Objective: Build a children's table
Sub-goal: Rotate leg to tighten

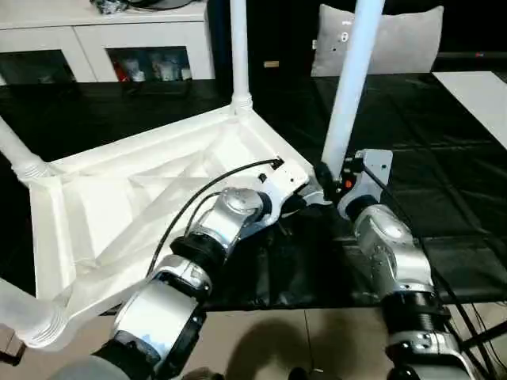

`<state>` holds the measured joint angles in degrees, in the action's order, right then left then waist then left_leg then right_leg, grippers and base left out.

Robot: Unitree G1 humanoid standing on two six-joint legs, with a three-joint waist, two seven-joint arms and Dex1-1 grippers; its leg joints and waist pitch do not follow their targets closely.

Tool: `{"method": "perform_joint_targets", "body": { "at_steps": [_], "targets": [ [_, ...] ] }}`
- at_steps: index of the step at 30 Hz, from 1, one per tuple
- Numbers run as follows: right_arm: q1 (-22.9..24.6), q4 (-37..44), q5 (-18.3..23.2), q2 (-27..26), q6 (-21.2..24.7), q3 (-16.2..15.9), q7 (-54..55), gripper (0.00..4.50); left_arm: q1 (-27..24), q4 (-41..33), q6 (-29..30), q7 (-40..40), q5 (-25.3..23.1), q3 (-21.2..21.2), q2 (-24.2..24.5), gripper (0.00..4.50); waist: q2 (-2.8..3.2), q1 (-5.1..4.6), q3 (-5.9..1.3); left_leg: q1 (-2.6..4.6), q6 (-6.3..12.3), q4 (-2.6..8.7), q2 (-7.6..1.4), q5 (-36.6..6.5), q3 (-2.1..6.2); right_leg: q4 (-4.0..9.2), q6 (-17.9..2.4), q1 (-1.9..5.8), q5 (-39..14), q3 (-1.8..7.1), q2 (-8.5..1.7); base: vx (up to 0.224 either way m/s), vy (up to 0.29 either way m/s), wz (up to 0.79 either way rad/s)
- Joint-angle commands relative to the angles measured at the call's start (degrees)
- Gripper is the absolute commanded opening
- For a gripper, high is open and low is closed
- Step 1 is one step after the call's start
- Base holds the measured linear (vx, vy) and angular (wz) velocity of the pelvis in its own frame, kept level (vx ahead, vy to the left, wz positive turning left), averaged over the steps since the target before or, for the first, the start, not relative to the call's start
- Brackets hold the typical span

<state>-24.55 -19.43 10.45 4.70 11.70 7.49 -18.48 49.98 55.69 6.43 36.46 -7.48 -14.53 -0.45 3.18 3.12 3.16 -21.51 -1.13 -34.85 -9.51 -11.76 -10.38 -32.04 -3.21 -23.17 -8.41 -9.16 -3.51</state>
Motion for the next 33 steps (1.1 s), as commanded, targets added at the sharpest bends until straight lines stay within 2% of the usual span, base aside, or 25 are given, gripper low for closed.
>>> {"method": "perform_joint_targets", "body": {
  "at_steps": [1, 2, 5, 7, 9, 10, 12, 14, 15, 19, 20, 23, 25, 26, 28, 29, 31, 33],
  "targets": [
    [1.3, 1.9, 0.3, 3.1, 0.1, -1.8, -6.4, 3.45, -0.1, -2.7, -3.3, 3.1, 0.3, 0.2, 2.9, 0.0, -0.72, 0.58, -4.98, 0.39, 9.11, 3.14, -4.06, -2.6, 2.12, 3.55, -5.5, 4.68, -10.9, 4.22, -6.72, 0.0, 0.0, 0.0],
    [1.8, 2.4, 0.7, 4.9, 0.4, -2.3, -9.5, 3.53, -0.5, -3.0, -3.4, 4.5, 0.0, -0.2, 3.8, 0.0, -0.91, 0.56, -4.98, 0.27, 9.21, 3.15, -4.1, -2.5, 2.19, 3.44, -5.5, 4.8, -10.8, 4.19, -6.78, 0.0, 0.0, 0.0],
    [2.6, 3.3, 1.8, 10.1, 1.3, -3.0, -17.0, 3.89, -2.0, -4.5, -5.3, 10.5, -0.3, -1.8, 6.7, 0.0, -0.86, 0.76, -4.95, 0.35, 9.7, 3.03, -4.12, -2.8, 2.07, 3.5, -5.2, 4.66, -12.0, 4.2, -6.7, 0.0, 0.0, 0.0],
    [2.7, 3.3, 2.2, 12.2, 1.1, -3.5, -20.5, 3.95, -2.4, -4.8, -6.2, 12.8, -0.6, -2.5, 7.8, 0.0, -0.73, 0.83, -4.78, 0.65, 8.96, 3.09, -4.23, -3.7, 1.95, 3.81, -5.1, 4.26, -13.9, 4.17, -6.52, 0.0, 0.0, 0.0],
    [2.9, 3.3, 2.6, 14.8, 0.6, -4.4, -25.1, 4.22, -2.9, -5.2, -7.7, 15.9, -1.0, -3.6, 9.3, 0.0, -0.71, 1.12, -4.65, 0.63, 8.6, 3.17, -4.19, -4.8, 1.95, 4.0, -4.5, 4.38, -15.8, 4.08, -6.54, 0.0, 0.0, 0.0],
    [3.1, 3.8, 2.9, 17.7, 0.6, -6.0, -30.1, 4.29, -3.5, -5.4, -9.8, 19.9, -1.1, -4.8, 11.0, 0.0, -0.79, 1.29, -4.6, 0.7, 8.5, 3.16, -4.29, -5.3, 1.97, 4.15, -4.2, 4.29, -16.6, 4.02, -6.49, 0.0, 0.0, 0.0],
    [3.2, 4.0, 3.0, 18.7, 0.6, -6.6, -31.6, 4.33, -3.6, -5.4, -10.3, 21.1, -1.2, -5.1, 11.4, 0.0, -0.67, 1.78, -4.65, 0.83, 8.46, 3.17, -4.59, -4.9, 1.97, 3.96, -3.9, 4.09, -16.2, 4.19, -6.49, 0.0, 0.0, 0.0],
    [3.8, 4.6, 2.2, 23.0, -0.8, -10.1, -39.2, 4.33, -4.5, -7.0, -13.3, 27.5, -1.2, -7.0, 14.1, 0.0, -0.94, 2.27, -4.68, 0.83, 8.14, 3.19, -4.7, -5.0, 1.98, 3.83, -4.1, 4.13, -16.1, 4.21, -6.64, 0.0, 0.0, 0.0],
    [3.9, 4.8, 2.2, 23.8, -1.2, -10.8, -41.1, 4.33, -4.8, -7.6, -14.5, 29.4, -1.2, -7.5, 14.8, 0.0, -0.85, 2.77, -4.68, 0.8, 8.1, 3.17, -4.66, -5.3, 1.87, 3.71, -4.0, 4.13, -16.4, 4.28, -6.75, 0.0, 0.0, 0.0],
    [3.9, 5.3, 4.0, 25.3, -1.2, -11.7, -47.7, 4.33, -6.0, -9.9, -17.3, 36.9, -0.2, -9.2, 17.4, 0.0, -0.97, 3.45, -4.56, 0.94, 7.61, 3.3, -4.73, -5.9, 1.82, 3.99, -3.4, 3.92, -18.8, 4.19, -6.75, 0.0, 0.0, 0.0],
    [3.9, 5.4, 4.7, 25.5, -1.0, -11.9, -49.2, 4.06, -6.2, -10.3, -17.7, 38.3, -0.2, -9.7, 17.9, 0.0, -0.92, 3.51, -4.58, 0.97, 7.44, 3.32, -4.82, -5.8, 1.83, 3.96, -3.4, 3.89, -18.8, 4.2, -6.72, 0.0, 0.0, 0.0],
    [3.5, 5.2, 6.5, 26.2, -0.2, -13.0, -52.7, 3.95, -6.5, -11.0, -19.2, 40.9, -0.5, -10.6, 19.1, 0.0, -0.87, 4.02, -4.52, 1.25, 6.73, 3.45, -5.11, -6.5, 1.9, 4.02, -3.6, 3.69, -19.4, 4.27, -6.82, 0.0, 0.0, 0.0],
    [3.3, 5.2, 7.5, 26.5, 1.1, -13.6, -54.2, 3.68, -6.5, -11.5, -19.4, 41.9, -0.5, -10.9, 19.5, 0.0, -0.96, 4.22, -4.49, 1.23, 6.53, 3.49, -5.04, -6.6, 1.9, 4.06, -3.4, 3.79, -19.7, 4.27, -6.89, 0.0, 0.0, 0.0],
    [3.2, 5.3, 7.6, 26.4, 1.3, -13.7, -54.4, 3.57, -6.5, -11.6, -19.4, 42.0, -0.4, -10.9, 19.5, 0.0, -1.24, 4.32, -4.49, 1.22, 6.34, 3.5, -5.01, -6.6, 1.83, 4.14, -3.2, 3.81, -20.2, 4.28, -6.93, 0.0, 0.0, 0.0],
    [3.1, 5.4, 7.9, 26.1, 2.1, -14.0, -55.4, 3.54, -6.6, -12.0, -19.4, 42.4, -0.3, -10.8, 19.7, 0.0, -1.11, 4.53, -4.48, 1.2, 6.12, 3.48, -4.85, -6.3, 1.78, 4.18, -2.9, 3.8, -20.9, 4.22, -6.88, 0.0, 0.0, 0.0],
    [3.1, 5.6, 8.0, 25.9, 2.5, -14.2, -56.1, 3.42, -6.7, -12.3, -19.5, 42.7, -0.2, -10.8, 19.7, 0.0, -1.39, 4.62, -4.51, 1.11, 6.12, 3.47, -4.85, -6.0, 1.78, 4.13, -2.6, 3.84, -20.9, 4.22, -6.84, 0.0, 0.0, 0.0],
    [3.2, 5.8, 7.9, 25.8, 2.6, -14.3, -56.5, 3.14, -6.7, -12.4, -19.5, 43.0, -0.2, -10.8, 19.8, 0.0, -1.26, 4.75, -4.59, 1.11, 6.11, 3.45, -4.84, -5.4, 1.81, 4.07, -2.3, 3.8, -20.8, 4.21, -6.87, 0.0, 0.0, 0.0],
    [3.2, 5.8, 8.0, 25.7, 2.8, -14.6, -56.8, 3.1, -6.7, -12.5, -19.5, 43.1, -0.2, -10.8, 19.8, 0.0, -1.28, 4.76, -4.63, 1.09, 6.16, 3.43, -4.84, -5.1, 1.84, 4.02, -2.3, 3.8, -20.3, 4.2, -6.82, 0.0, 0.0, 0.0]
  ]
}}
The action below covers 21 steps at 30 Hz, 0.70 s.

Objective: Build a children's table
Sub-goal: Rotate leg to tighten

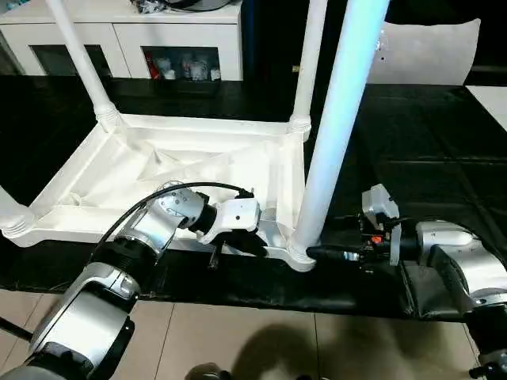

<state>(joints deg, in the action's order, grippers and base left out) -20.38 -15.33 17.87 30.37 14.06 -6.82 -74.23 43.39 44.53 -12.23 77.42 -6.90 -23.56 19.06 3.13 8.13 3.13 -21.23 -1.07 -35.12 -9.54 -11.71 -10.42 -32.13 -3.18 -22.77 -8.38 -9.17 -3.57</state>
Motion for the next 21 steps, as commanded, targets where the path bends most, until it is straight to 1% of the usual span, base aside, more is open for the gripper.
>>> {"method": "perform_joint_targets", "body": {
  "at_steps": [1, 2, 4, 6, 7, 8, 11, 12, 13, 14, 15, 16, 17, 18, 19, 20, 21],
  "targets": [
    [-1.0, 1.5, 0.6, 0.0, 0.4, -0.6, -1.1, 3.06, -0.1, -1.4, -0.9, 2.2, -0.7, -1.7, 0.3, 0.0, -1.22, -0.26, -4.55, 0.84, 6.1, 3.71, -4.77, -5.2, 1.86, 4.23, -2.2, 3.34, -20.6, 4.17, -6.74, 0.0, 0.0, 0.0],
    [-1.1, 1.3, 0.6, 0.0, 0.2, -0.8, -0.9, 2.95, -0.1, -1.5, -0.9, 2.3, -0.7, -1.7, 0.3, 0.0, -1.23, -0.28, -4.51, 0.76, 5.98, 3.71, -4.62, -5.4, 1.8, 4.3, -2.0, 3.4, -21.2, 4.14, -6.76, 0.0, 0.0, 0.0],
    [-1.2, 1.0, 0.5, -0.2, 0.1, -1.0, -0.7, 2.71, -0.2, -1.6, -0.9, 2.4, -0.7, -1.7, 0.4, 0.0, -1.17, -0.26, -4.45, 0.84, 5.74, 3.75, -4.61, -5.8, 1.81, 4.52, -1.5, 3.34, -22.3, 4.08, -6.72, 0.0, 0.0, 0.0],
    [-1.4, 0.8, 0.4, -0.6, 0.0, -0.9, -0.5, 2.6, -0.3, -1.8, -0.9, 2.4, -0.7, -1.7, 0.5, 0.0, -1.13, -0.3, -4.45, 0.88, 5.56, 3.8, -4.71, -6.0, 1.87, 4.52, -1.4, 3.32, -22.4, 4.08, -6.74, 0.0, 0.0, 0.0],
    [-1.3, 0.9, 0.4, -0.7, 0.1, -0.8, -0.5, 2.38, -0.3, -1.7, -0.9, 2.3, -0.7, -1.7, 0.5, 0.0, -1.05, -0.29, -4.42, 0.93, 5.57, 3.78, -4.69, -6.1, 1.85, 4.58, -1.4, 3.24, -22.4, 4.08, -6.72, 0.0, 0.0, 0.0],
    [-1.3, 1.0, 0.5, -0.7, 0.3, -0.8, -0.5, 2.27, -0.3, -1.7, -0.9, 2.3, -0.8, -1.6, 0.5, 0.0, -1.12, -0.3, -4.44, 0.94, 5.54, 3.78, -4.68, -6.2, 1.83, 4.59, -1.4, 3.27, -22.3, 4.07, -6.71, 0.0, 0.0, 0.0],
    [-0.8, 1.9, 1.3, -0.7, 1.3, -0.9, -1.1, 2.16, -0.2, -1.5, -0.4, 2.2, -0.7, -1.4, 0.4, 0.0, -1.03, -0.26, -4.44, 0.89, 5.58, 3.8, -4.71, -6.1, 1.91, 4.48, -1.4, 3.31, -21.8, 4.08, -6.69, 0.0, 0.0, 0.0],
    [-0.4, 2.4, 1.5, -0.5, 1.7, -1.1, -1.3, 2.0, -0.3, -1.5, 0.0, 2.1, -0.5, -1.1, 0.2, 0.0, -1.08, -0.26, -4.44, 0.88, 5.61, 3.79, -4.69, -6.0, 1.89, 4.48, -1.4, 3.32, -21.7, 4.09, -6.7, 0.0, 0.0, 0.0],
    [-0.4, 2.4, 1.6, -0.5, 1.7, -1.1, -1.3, 2.0, -0.3, -1.5, 0.1, 2.1, -0.5, -1.1, 0.2, 0.0, -1.11, -0.27, -4.41, 0.84, 5.64, 3.8, -4.66, -6.0, 1.87, 4.5, -1.4, 3.34, -21.7, 4.1, -6.69, 0.0, 0.0, 0.0],
    [0.3, 3.4, 1.9, -0.3, 2.3, -1.2, -1.4, 1.95, -0.4, -1.5, 1.3, 1.4, -0.1, -0.6, -0.2, 0.0, -0.82, -0.19, -4.39, 0.86, 5.61, 3.79, -4.66, -6.0, 1.88, 4.47, -1.5, 3.32, -21.7, 4.09, -6.73, 0.0, 0.0, 0.0],
    [0.6, 3.8, 2.1, -0.3, 2.5, -1.2, -1.3, 1.94, -0.4, -1.5, 1.8, 1.1, 0.0, -0.4, -0.4, 0.0, -0.92, -0.21, -4.38, 0.89, 5.63, 3.82, -4.72, -5.9, 1.86, 4.55, -1.4, 3.33, -21.6, 4.12, -6.64, 0.0, 0.0, 0.0],
    [1.3, 4.9, 2.7, -0.7, 3.3, -0.9, -0.6, 1.94, -0.4, -1.5, 4.0, -0.7, 0.2, 0.3, -1.2, 0.0, -0.99, -0.2, -4.35, 0.95, 5.65, 3.85, -4.79, -6.0, 1.89, 4.56, -1.5, 3.29, -21.6, 4.12, -6.64, 0.0, 0.0, 0.0],
    [1.6, 5.2, 2.9, -0.9, 3.6, -0.7, -0.3, 1.93, -0.4, -1.4, 4.9, -1.4, 0.2, 0.5, -1.5, 0.0, -0.91, -0.13, -4.34, 1.04, 5.58, 3.83, -4.8, -6.1, 1.85, 4.6, -1.7, 3.25, -21.6, 4.11, -6.67, 0.0, 0.0, 0.0],
    [1.7, 5.3, 2.9, -0.9, 3.7, -0.7, -0.2, 1.93, -0.4, -1.4, 5.0, -1.6, 0.2, 0.6, -1.6, 0.0, -0.97, -0.04, -4.29, 1.04, 5.46, 3.85, -4.79, -6.3, 1.9, 4.66, -1.7, 3.25, -22.1, 4.09, -6.72, 0.0, 0.0, 0.0],
    [2.6, 7.2, 3.8, -2.5, 5.8, 0.2, 3.2, 1.93, 0.1, -0.9, 8.2, -5.9, 0.2, 1.8, -3.3, 0.0, -0.96, -0.13, -4.05, 1.17, 5.2, 3.97, -4.84, -7.1, 1.88, 4.96, -1.5, 3.13, -23.2, 4.07, -6.67, 0.0, 0.0, 0.0],
    [2.9, 7.9, 4.0, -3.2, 6.9, 0.6, 4.9, 1.93, 0.3, -0.7, 9.3, -7.5, 0.3, 2.3, -4.0, 0.0, -0.84, -0.16, -3.93, 1.46, 4.62, 4.02, -4.91, -8.0, 1.96, 5.21, -1.6, 2.99, -24.4, 3.98, -6.73, 0.0, 0.0, 0.0],
    [3.1, 8.2, 3.4, -4.7, 7.5, 0.9, 8.1, 1.93, 0.5, -0.6, 10.4, -9.1, 0.5, 2.8, -4.9, 0.0, -0.9, -0.28, -3.78, 1.49, 4.38, 4.1, -4.82, -8.8, 1.96, 5.46, -1.4, 3.0, -25.6, 3.84, -6.72, 0.0, 0.0, 0.0]
  ]
}}
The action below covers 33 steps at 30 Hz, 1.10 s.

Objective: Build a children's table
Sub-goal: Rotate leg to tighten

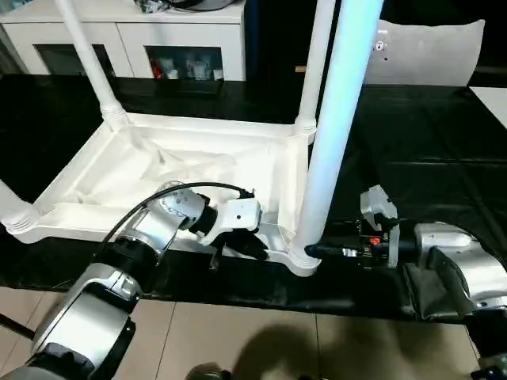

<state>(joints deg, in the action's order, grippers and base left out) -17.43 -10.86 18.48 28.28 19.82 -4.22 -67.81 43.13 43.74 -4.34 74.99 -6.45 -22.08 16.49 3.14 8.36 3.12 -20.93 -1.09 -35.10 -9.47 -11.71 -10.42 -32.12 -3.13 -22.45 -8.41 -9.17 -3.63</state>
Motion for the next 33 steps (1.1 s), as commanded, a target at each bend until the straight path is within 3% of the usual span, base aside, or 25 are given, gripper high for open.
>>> {"method": "perform_joint_targets", "body": {
  "at_steps": [1, 2, 3, 4, 5, 6, 7, 8, 9, 11, 13, 14, 15, 16, 17, 18, 19, 20, 22, 25, 26, 28, 30, 33],
  "targets": [
    [0.0, 3.7, 1.7, -4.3, 2.3, -1.3, 5.6, 1.93, 1.0, 0.3, 4.1, -8.5, 0.2, 1.8, -3.4, 0.0, -0.97, -1.0, -3.5, 1.48, 3.31, 4.09, -4.56, -10.6, 1.93, 5.96, -0.7, 2.56, -28.4, 3.59, -6.61, 0.0, 0.0, 0.0],
    [-0.2, 3.3, 0.5, -5.8, 2.3, -1.1, 8.8, 1.91, 1.2, 0.4, 5.3, -10.0, 0.2, 2.2, -4.3, 0.0, -1.11, -1.52, -3.28, 1.57, 2.65, 3.88, -3.81, -11.8, 1.92, 6.73, 0.9, 2.7, -32.2, 2.98, -6.65, 0.0, 0.0, 0.0],
    [-0.6, 2.4, -1.1, -7.6, 2.3, -0.9, 12.9, 1.83, 1.5, 0.7, 7.0, -12.2, 0.4, 2.7, -5.6, 0.0, -0.96, -1.79, -3.1, 1.75, 2.2, 3.94, -3.78, -12.3, 1.91, 7.01, 1.6, 2.65, -33.7, 2.81, -6.62, 0.0, 0.0, 0.0],
    [-0.9, 1.5, -2.3, -9.2, 2.2, -0.6, 16.0, 1.83, 1.8, 1.1, 8.4, -14.2, 0.4, 3.0, -6.8, 0.0, -0.92, -2.93, -2.76, 2.26, 1.44, 3.75, -3.5, -14.4, 2.05, 7.96, 3.0, 2.44, -36.8, 1.89, -6.35, 0.0, 0.0, 0.0],
    [-1.3, 0.7, -3.1, -11.0, 2.2, -0.1, 19.4, 1.63, 2.3, 1.7, 9.7, -16.2, 0.3, 3.3, -8.0, 0.0, -0.87, -4.0, -2.83, 2.3, 1.11, 3.66, -3.48, -15.9, 2.22, 8.41, 4.1, 2.83, -37.3, 1.14, -6.27, 0.0, 0.0, 0.0],
    [-1.4, 0.5, -3.2, -11.4, 2.3, 0.1, 20.1, 1.63, 2.4, 1.8, 9.9, -16.7, 0.3, 3.4, -8.3, 0.0, -0.54, -4.34, -2.94, 2.59, 1.26, 3.73, -3.81, -16.8, 2.4, 8.64, 4.3, 3.01, -36.9, 0.89, -6.4, 0.0, 0.0, 0.0],
    [-1.9, -0.1, -3.6, -13.1, 2.5, 0.5, 22.9, 1.56, 3.0, 2.6, 10.9, -18.9, 0.0, 3.7, -9.5, 0.0, -0.41, -5.39, -3.02, 1.79, 1.55, 4.34, -4.63, -17.8, 3.04, 8.2, 4.4, 3.87, -34.0, 0.63, -6.47, 0.0, 0.0, 0.0],
    [-2.3, -0.5, -4.1, -14.4, 2.4, 0.7, 25.0, 1.5, 3.6, 3.3, 11.7, -20.7, -0.1, 4.0, -10.5, 0.0, 0.04, -6.16, -3.21, 2.05, 1.41, 4.75, -5.49, -19.6, 3.47, 7.84, 3.7, 3.73, -31.2, 1.02, -6.51, 0.0, 0.0, 0.0],
    [-3.2, -1.4, -5.0, -16.5, 2.7, 1.1, 28.8, 1.43, 4.6, 4.6, 12.5, -24.1, -0.2, 4.7, -12.2, 0.0, -0.14, -6.61, -3.31, 1.93, 1.37, 4.88, -5.49, -20.1, 3.6, 7.61, 3.2, 3.92, -29.9, 1.19, -6.69, 0.0, 0.0, 0.0],
    [-4.6, -2.5, -6.4, -19.5, 3.3, 1.7, 34.6, 1.23, 6.3, 6.4, 13.6, -29.4, -0.4, 6.1, -14.6, 0.0, -0.41, -7.52, -3.5, 1.35, 1.95, 4.37, -4.16, -17.3, 3.1, 7.55, 0.9, 3.94, -27.8, 1.73, -7.31, 0.0, 0.0, 0.0],
    [-6.7, -4.7, -7.4, -23.1, 2.4, 2.9, 40.4, 1.09, 7.9, 8.3, 13.7, -33.8, -0.2, 7.6, -17.0, 0.0, -0.48, -7.47, -3.8, 0.89, 3.24, 4.12, -3.61, -12.3, 2.65, 7.3, -1.0, 3.92, -25.7, 2.22, -7.35, 0.0, 0.0, 0.0],
    [-7.3, -5.3, -7.5, -24.0, 2.4, 3.3, 41.8, 1.04, 8.3, 8.7, 13.6, -34.9, -0.2, 7.9, -17.5, 0.0, -0.67, -7.23, -4.1, 0.91, 4.19, 4.14, -3.87, -9.6, 2.63, 6.8, -2.1, 3.7, -22.8, 2.49, -6.95, 0.0, 0.0, 0.0],
    [-8.4, -6.7, -8.8, -24.9, 1.4, 3.6, 44.8, 1.04, 8.8, 9.4, 13.4, -36.8, -0.5, 8.2, -18.2, 0.0, -0.45, -7.01, -4.31, 0.71, 4.72, 4.16, -4.03, -8.3, 2.69, 6.29, -2.9, 3.8, -20.7, 2.71, -7.15, 0.0, 0.0, 0.0],
    [-9.1, -7.6, -9.8, -25.4, 0.7, 3.7, 46.8, 1.04, 9.2, 9.8, 13.4, -38.0, -0.7, 8.3, -18.5, 0.0, -0.32, -6.66, -5.23, 0.09, 5.73, 4.03, -4.77, -2.2, 3.24, 4.3, -4.4, 4.16, -12.4, 3.12, -7.08, 0.0, 0.0, 0.0],
    [-9.6, -8.2, -10.0, -25.8, 0.4, 4.0, 47.9, 1.04, 9.4, 10.0, 13.4, -38.9, -0.9, 8.3, -18.7, 0.0, -0.12, -6.09, -5.49, 0.1, 8.22, 3.56, -5.36, 2.6, 3.47, 2.79, -6.3, 3.81, -3.5, 3.51, -7.4, 0.0, 0.0, 0.0],
    [-9.7, -8.3, -10.3, -25.8, -0.4, 4.6, 48.7, 1.2, 9.5, 10.3, 13.5, -39.8, -1.4, 8.0, -18.6, 0.0, -0.35, -6.35, -5.39, -0.33, 9.62, 3.37, -5.27, 4.6, 3.43, 2.24, -7.1, 3.64, -0.4, 3.66, -7.35, 0.0, 0.0, 0.0],
    [-9.3, -7.9, -10.3, -25.5, -1.1, 5.2, 48.8, 1.3, 9.5, 10.7, 13.4, -40.7, -2.0, 7.9, -18.2, 0.0, -0.5, -6.31, -5.73, -0.54, 10.54, 2.91, -5.07, 6.8, 3.47, 1.47, -7.8, 3.74, 2.8, 3.86, -7.6, 0.0, 0.0, 0.0],
    [-8.7, -7.0, -10.4, -24.8, -1.5, 5.5, 48.6, 1.3, 9.4, 10.9, 13.2, -41.2, -2.8, 7.5, -17.4, 0.0, -0.91, -5.95, -5.6, -0.93, 13.36, 2.26, -4.25, 7.8, 2.75, 0.62, -10.1, 3.26, 7.9, 4.15, -7.63, 0.0, 0.0, 0.0],
    [-7.8, -5.7, -10.7, -23.9, -1.6, 5.6, 48.2, 1.54, 9.2, 11.3, 12.9, -41.7, -3.8, 7.1, -16.4, 0.0, -0.9, -5.52, -5.24, -1.26, 14.17, 2.15, -3.87, 5.1, 2.36, 0.88, -10.2, 3.26, 6.0, 4.11, -7.69, 0.0, 0.0, 0.0],
    [-5.5, -2.7, -10.0, -21.9, -1.0, 5.2, 45.2, 1.76, 8.6, 11.3, 12.2, -41.0, -4.2, 7.1, -14.4, 0.0, -0.77, -5.29, -4.84, -1.34, 12.94, 2.47, -3.96, 0.5, 2.37, 2.03, -7.6, 3.63, -2.1, 3.7, -7.47, 0.0, 0.0, 0.0],
    [-4.6, -1.5, -9.3, -21.2, -0.8, 5.1, 43.7, 1.81, 8.4, 11.3, 11.8, -40.6, -4.5, 7.0, -13.5, 0.0, -0.84, -5.59, -4.46, -1.21, 11.45, 2.81, -4.0, -2.6, 2.42, 3.09, -5.3, 3.57, -9.1, 3.34, -7.19, 0.0, 0.0, 0.0],
    [-3.8, -1.0, -9.3, -20.3, -1.0, 5.1, 43.5, 1.99, 8.1, 11.2, 10.9, -39.7, -4.4, 6.9, -12.4, 0.0, -0.83, -5.99, -3.98, -1.0, 9.15, 3.18, -3.86, -6.4, 2.44, 4.22, -3.3, 3.6, -16.9, 3.06, -7.04, 0.0, 0.0, 0.0],
    [-3.0, -1.2, -9.3, -19.2, -2.5, 5.5, 43.4, 2.23, 7.3, 10.5, 9.6, -37.2, -3.7, 6.9, -11.2, 0.0, -0.79, -6.14, -3.73, -0.24, 6.78, 3.31, -3.68, -9.7, 2.27, 5.26, -1.8, 3.13, -22.9, 3.04, -6.93, 0.0, 0.0, 0.0],
    [-2.1, -0.5, -7.7, -18.2, -3.1, 6.5, 41.6, 2.55, 6.3, 9.6, 8.3, -34.2, -2.9, 7.1, -9.8, 0.0, -0.74, -6.11, -3.82, 0.25, 5.25, 3.59, -4.02, -11.6, 2.5, 5.52, -1.2, 2.94, -25.0, 3.13, -7.07, 0.0, 0.0, 0.0]
  ]
}}
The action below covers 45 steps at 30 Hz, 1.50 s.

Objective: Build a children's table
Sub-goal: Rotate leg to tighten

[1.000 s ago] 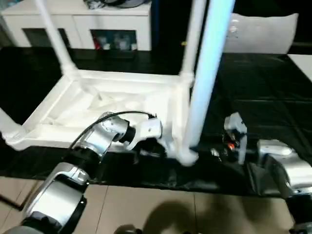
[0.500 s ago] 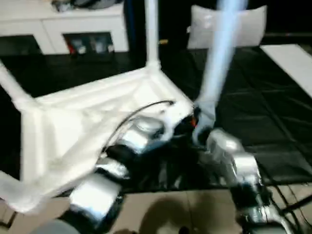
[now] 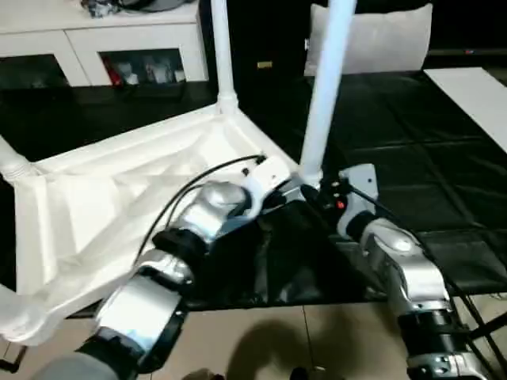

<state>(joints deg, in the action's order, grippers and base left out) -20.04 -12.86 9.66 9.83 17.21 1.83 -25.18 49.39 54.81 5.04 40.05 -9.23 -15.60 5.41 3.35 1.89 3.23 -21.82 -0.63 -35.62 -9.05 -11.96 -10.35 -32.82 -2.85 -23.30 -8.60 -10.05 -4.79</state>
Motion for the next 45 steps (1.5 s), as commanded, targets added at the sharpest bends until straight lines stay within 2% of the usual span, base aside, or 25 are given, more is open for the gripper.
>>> {"method": "perform_joint_targets", "body": {
  "at_steps": [1, 4, 5, 6, 7, 8, 10, 11, 13, 14, 16, 17, 20, 21, 22, 26, 28, 31, 33, 37, 38, 39, 41, 43, 45],
  "targets": [
    [0.8, 2.1, 1.9, 0.5, -0.4, 0.7, -2.2, 2.55, -0.2, -1.7, -1.8, 1.6, 0.0, 0.4, 1.7, 0.0, -0.84, 0.43, -3.98, 0.96, 4.95, 4.17, -4.57, -11.1, 2.52, 6.06, -1.6, 3.84, -23.5, 4.12, -5.89, 0.0, 0.0, 0.0],
    [1.7, 3.7, 3.8, 2.6, -0.4, 1.2, -6.5, 2.75, -1.2, -2.2, -5.4, 6.1, 0.3, -0.5, 3.6, 0.0, -0.74, 0.59, -4.44, 0.6, 5.73, 4.2, -5.06, -9.0, 2.87, 4.97, -3.1, 4.08, -17.5, 4.44, -6.17, 0.0, 0.0, 0.0],
    [1.8, 3.9, 3.7, 3.6, -1.1, 1.2, -7.5, 2.87, -1.7, -2.6, -6.4, 8.1, 0.2, -1.3, 4.5, 0.0, -0.9, 0.77, -4.78, 0.51, 6.36, 4.01, -5.15, -7.2, 2.74, 4.24, -4.7, 4.23, -13.5, 4.74, -6.49, 0.0, 0.0, 0.0],
    [1.8, 3.8, 3.6, 4.3, -1.9, 1.2, -8.4, 2.99, -2.2, -3.1, -7.8, 10.2, 0.0, -2.0, 5.3, 0.0, -0.83, 0.86, -4.73, 0.46, 6.63, 3.99, -5.08, -6.7, 2.68, 4.18, -5.1, 4.13, -12.8, 4.76, -6.49, 0.0, 0.0, 0.0],
    [1.8, 3.9, 4.1, 5.1, -2.2, 1.1, -10.0, 3.07, -2.7, -3.7, -8.4, 12.2, 0.0, -2.7, 6.0, 0.0, -1.01, 1.0, -4.82, 0.45, 6.78, 3.95, -5.05, -6.1, 2.56, 3.92, -5.7, 4.22, -12.0, 4.79, -6.53, 0.0, 0.0, 0.0],
    [1.9, 4.0, 4.5, 5.7, -2.3, 1.0, -11.1, 3.12, -3.0, -4.1, -8.8, 13.7, 0.0, -3.1, 6.5, 0.0, -0.96, 1.04, -4.75, 0.41, 6.93, 3.94, -5.03, -6.0, 2.49, 3.95, -5.9, 4.2, -12.0, 4.83, -6.53, 0.0, 0.0, 0.0],
    [2.4, 4.6, 4.5, 7.7, -2.0, 0.1, -13.5, 3.19, -4.0, -5.2, -13.0, 18.2, 0.3, -4.3, 7.9, 0.0, -1.24, 1.34, -4.65, 0.49, 6.7, 3.95, -4.94, -6.5, 2.37, 4.27, -5.6, 4.17, -14.2, 4.78, -6.55, 0.0, 0.0, 0.0],
    [3.7, 6.1, 4.9, 10.0, -0.9, -1.4, -17.4, 3.42, -4.3, -5.0, -16.0, 19.8, -0.6, -5.4, 9.3, 0.0, -1.19, 1.76, -4.55, 0.51, 6.53, 3.97, -4.96, -6.8, 2.24, 4.48, -4.6, 4.19, -16.0, 4.84, -6.5, 0.0, 0.0, 0.0],
    [4.3, 6.8, 5.1, 10.9, -0.7, -2.1, -19.2, 3.59, -4.3, -4.6, -17.3, 19.9, -1.1, -5.8, 9.7, 0.0, -1.01, 2.38, -4.52, 0.96, 6.16, 4.08, -5.35, -7.6, 2.25, 4.57, -3.9, 3.77, -17.1, 4.81, -6.31, 0.0, 0.0, 0.0],
    [5.3, 7.8, 5.6, 11.9, -0.8, -2.8, -21.2, 3.59, -4.5, -4.4, -18.2, 20.8, -0.8, -5.7, 10.2, 0.0, -1.01, 2.51, -4.46, 0.94, 5.84, 4.21, -5.46, -8.0, 2.38, 4.58, -3.8, 3.78, -17.5, 4.77, -6.37, 0.0, 0.0, 0.0],
    [8.0, 11.1, 7.6, 14.5, 0.2, -4.3, -26.8, 3.8, -5.4, -5.2, -17.9, 24.4, 0.9, -4.8, 11.2, 0.0, -1.23, 3.43, -4.4, 1.14, 5.23, 4.2, -5.33, -9.3, 2.13, 5.0, -2.9, 3.86, -19.6, 4.87, -6.58, 0.0, 0.0, 0.0],
    [8.7, 11.9, 7.9, 15.2, 0.5, -4.7, -27.8, 3.9, -5.7, -5.6, -17.3, 25.5, 1.4, -4.6, 11.5, 0.0, -1.25, 3.52, -4.42, 0.98, 4.98, 4.34, -5.44, -9.3, 2.31, 4.83, -2.6, 3.93, -19.9, 4.82, -6.62, 0.0, 0.0, 0.0],
    [9.6, 12.0, 8.1, 16.1, 0.6, -4.8, -28.5, 4.11, -6.1, -6.0, -14.7, 25.6, 2.0, -3.8, 12.0, 0.0, -1.42, 3.25, -4.37, 1.0, 4.18, 4.36, -5.43, -9.8, 2.31, 5.0, -2.9, 3.72, -20.6, 4.77, -6.64, 0.0, 0.0, 0.0],
    [9.7, 12.0, 8.0, 16.1, 0.6, -4.8, -28.5, 4.27, -6.1, -6.0, -14.3, 25.5, 2.0, -3.8, 12.0, 0.43, -1.42, 3.28, -4.34, 1.03, 4.07, 4.33, -5.33, -9.9, 2.31, 5.06, -2.8, 3.72, -21.1, 4.76, -6.71, 0.0, 0.0, 0.0],
    [9.8, 11.9, 8.0, 16.2, 0.4, -4.7, -28.5, 4.37, -6.0, -5.8, -13.2, 25.2, 1.9, -3.6, 11.9, 0.54, -1.4, 3.24, -4.28, 0.95, 3.9, 4.31, -5.12, -9.9, 2.24, 5.21, -2.6, 3.75, -21.9, 4.71, -6.68, 0.0, 0.0, 0.0],
    [10.0, 11.8, 8.0, 16.6, 0.1, -4.4, -28.8, 4.5, -5.3, -3.9, -11.4, 24.1, 2.6, -2.7, 11.1, 0.6, -1.58, 3.06, -4.0, 1.24, 3.47, 4.2, -4.56, -11.0, 2.15, 6.28, 0.0, 3.71, -27.6, 4.24, -6.45, 0.0, 0.0, 0.0],
    [9.9, 11.8, 8.3, 16.7, 0.2, -4.5, -29.1, 4.5, -4.8, -2.3, -11.4, 23.0, 2.6, -2.2, 10.3, 0.92, -1.54, 2.98, -3.96, 1.21, 3.58, 4.19, -4.56, -10.8, 2.17, 6.46, 0.7, 3.66, -27.8, 4.09, -6.27, 0.0, 0.0, 0.0],
    [9.9, 11.9, 8.7, 17.0, 0.2, -4.4, -29.6, 4.5, -4.6, -1.3, -11.1, 22.7, 3.3, -1.7, 9.6, 0.91, -1.58, 2.98, -3.83, 1.5, 3.58, 4.25, -4.56, -11.7, 2.26, 6.75, 1.2, 3.51, -28.7, 3.92, -6.29, 0.0, 0.0, 0.0],
    [9.9, 11.7, 8.9, 17.1, 0.1, -4.5, -29.8, 4.5, -4.6, -1.5, -10.5, 23.2, 4.4, -1.0, 9.0, 0.91, -1.5, 2.96, -3.85, 1.44, 3.55, 4.33, -4.67, -11.6, 2.31, 6.75, 1.2, 3.6, -28.6, 3.89, -6.33, 0.0, 0.0, 0.0],
    [9.8, 11.5, 9.1, 17.1, -0.1, -4.5, -30.0, 4.5, -4.8, -2.1, -11.2, 24.7, 6.3, 0.1, 8.3, 0.91, -1.55, 2.91, -4.0, 1.26, 3.89, 4.51, -5.08, -11.1, 2.51, 6.38, -0.1, 3.77, -25.8, 4.06, -6.49, 0.0, 0.0, 0.0],
    [9.8, 11.5, 9.1, 17.2, -0.1, -4.6, -30.1, 4.5, -4.8, -1.9, -11.4, 24.9, 6.2, 0.2, 8.3, 0.91, -1.54, 2.93, -4.09, 1.13, 4.24, 4.5, -5.16, -10.4, 2.48, 6.08, -0.9, 3.85, -23.9, 4.27, -6.57, 0.0, 0.0, 0.0],
    [9.8, 11.4, 9.0, 17.3, -0.3, -4.6, -30.2, 4.5, -4.8, -1.6, -11.8, 25.0, 5.8, 0.0, 8.4, 0.72, -1.55, 2.97, -4.14, 1.15, 4.32, 4.48, -5.18, -10.2, 2.48, 5.97, -1.2, 3.85, -23.4, 4.32, -6.61, 0.0, 0.0, 0.0],
    [9.7, 11.3, 9.1, 17.3, -0.4, -4.6, -30.2, 4.5, -4.8, -0.8, -12.9, 24.3, 4.5, -0.6, 8.8, 0.72, -1.63, 2.97, -4.11, 1.03, 4.71, 4.44, -5.06, -9.7, 2.39, 5.85, -1.5, 3.87, -22.7, 4.36, -6.57, 0.0, 0.0, 0.0],
    [9.6, 11.4, 9.1, 17.3, -0.4, -4.6, -30.2, 4.5, -4.8, -0.3, -13.2, 23.7, 3.7, -1.0, 9.0, 0.36, -1.6, 2.98, -4.11, 1.08, 4.72, 4.43, -5.0, -9.6, 2.33, 5.92, -1.4, 3.9, -23.1, 4.35, -6.59, 0.0, 0.0, 0.0],
    [9.4, 11.6, 9.2, 17.4, -0.3, -4.5, -30.2, 4.5, -4.7, 0.4, -14.4, 22.2, 1.3, -2.8, 9.9, 0.31, -1.67, 2.9, -3.92, 1.29, 4.46, 4.56, -5.13, -10.4, 2.38, 6.18, -1.0, 3.75, -24.6, 4.28, -6.53, 0.0, 0.0, 0.0]
  ]
}}
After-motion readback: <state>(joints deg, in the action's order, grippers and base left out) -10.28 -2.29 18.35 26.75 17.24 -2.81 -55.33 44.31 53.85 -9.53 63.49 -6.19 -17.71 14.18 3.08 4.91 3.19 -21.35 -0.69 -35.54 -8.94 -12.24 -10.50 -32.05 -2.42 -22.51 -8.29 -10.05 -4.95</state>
